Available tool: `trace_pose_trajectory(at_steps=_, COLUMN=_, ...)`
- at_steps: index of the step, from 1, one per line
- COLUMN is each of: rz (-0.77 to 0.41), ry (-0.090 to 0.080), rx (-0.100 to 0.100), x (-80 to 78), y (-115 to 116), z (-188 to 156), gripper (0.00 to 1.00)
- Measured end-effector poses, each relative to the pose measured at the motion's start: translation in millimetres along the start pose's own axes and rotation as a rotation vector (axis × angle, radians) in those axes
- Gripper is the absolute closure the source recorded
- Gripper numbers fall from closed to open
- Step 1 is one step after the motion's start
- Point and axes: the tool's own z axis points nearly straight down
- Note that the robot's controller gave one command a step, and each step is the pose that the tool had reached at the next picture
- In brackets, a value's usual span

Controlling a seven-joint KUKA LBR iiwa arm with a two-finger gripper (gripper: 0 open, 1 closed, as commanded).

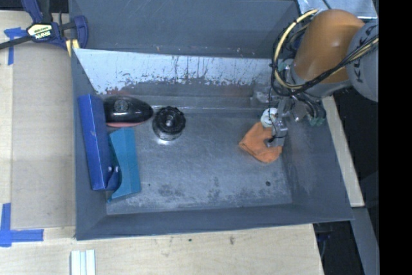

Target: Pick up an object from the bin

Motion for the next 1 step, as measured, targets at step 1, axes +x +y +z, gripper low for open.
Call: trace_pose_trajectory(at_steps=1, rz=0.03, ry=0.0, rx=0.0, x=13.2, y=-4.1, z=10.9, gripper=0.0)
